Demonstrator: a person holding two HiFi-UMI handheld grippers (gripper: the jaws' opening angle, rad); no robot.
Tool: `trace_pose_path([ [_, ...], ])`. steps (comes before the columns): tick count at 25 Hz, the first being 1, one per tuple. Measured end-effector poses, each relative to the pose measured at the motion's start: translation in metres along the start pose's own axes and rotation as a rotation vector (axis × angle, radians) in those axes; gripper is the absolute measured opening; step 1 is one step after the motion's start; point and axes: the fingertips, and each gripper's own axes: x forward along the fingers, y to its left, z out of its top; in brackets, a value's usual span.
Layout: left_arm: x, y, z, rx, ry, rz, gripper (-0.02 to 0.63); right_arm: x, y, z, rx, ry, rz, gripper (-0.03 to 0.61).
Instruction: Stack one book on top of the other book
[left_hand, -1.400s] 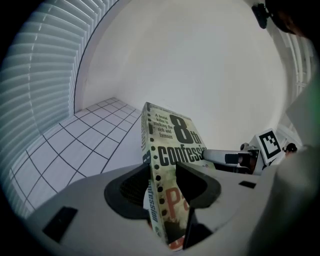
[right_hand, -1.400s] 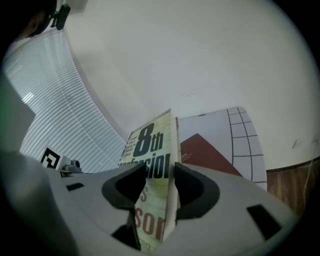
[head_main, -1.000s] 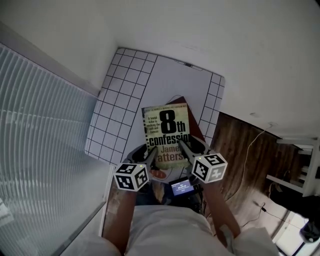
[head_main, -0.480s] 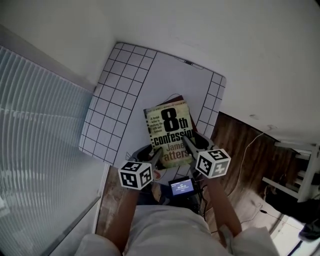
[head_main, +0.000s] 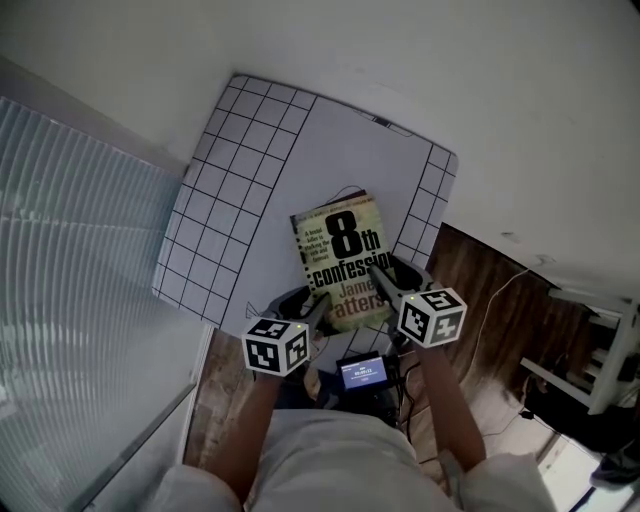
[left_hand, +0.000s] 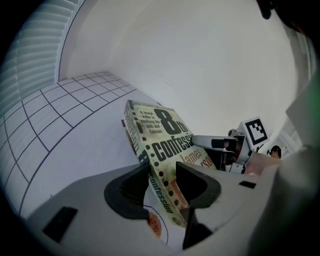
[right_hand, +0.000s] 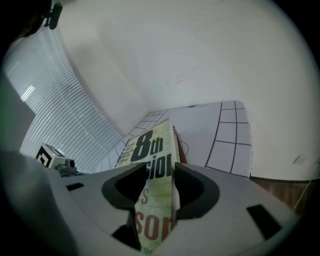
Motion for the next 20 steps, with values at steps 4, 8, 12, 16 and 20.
trace_pose_path([
  [4, 0.006, -0.003, -0.001, -0.006, 0.011, -0.002, 0.175, 0.005, -0.005, 0.007, -0.052, 0.028, 0.024, 0.178],
  [8, 0.01, -0.005, -0.001, -0.008, 0.011, -0.001, 0.175, 0.01, -0.01, 0.012, -0.091, 0.042, 0.052, 0.178],
  [12, 0.012, -0.006, 0.001, -0.009, 0.005, -0.004, 0.172, 0.013, -0.015, 0.011, -0.078, 0.045, 0.07, 0.178],
  [16, 0.013, -0.005, 0.001, -0.016, -0.003, -0.005, 0.17, 0.013, -0.016, 0.01, -0.107, 0.026, 0.042, 0.176],
  [20, 0.013, -0.006, 0.002, -0.014, -0.005, -0.012, 0.172, 0.013, -0.016, 0.012, -0.138, 0.014, 0.028, 0.176],
])
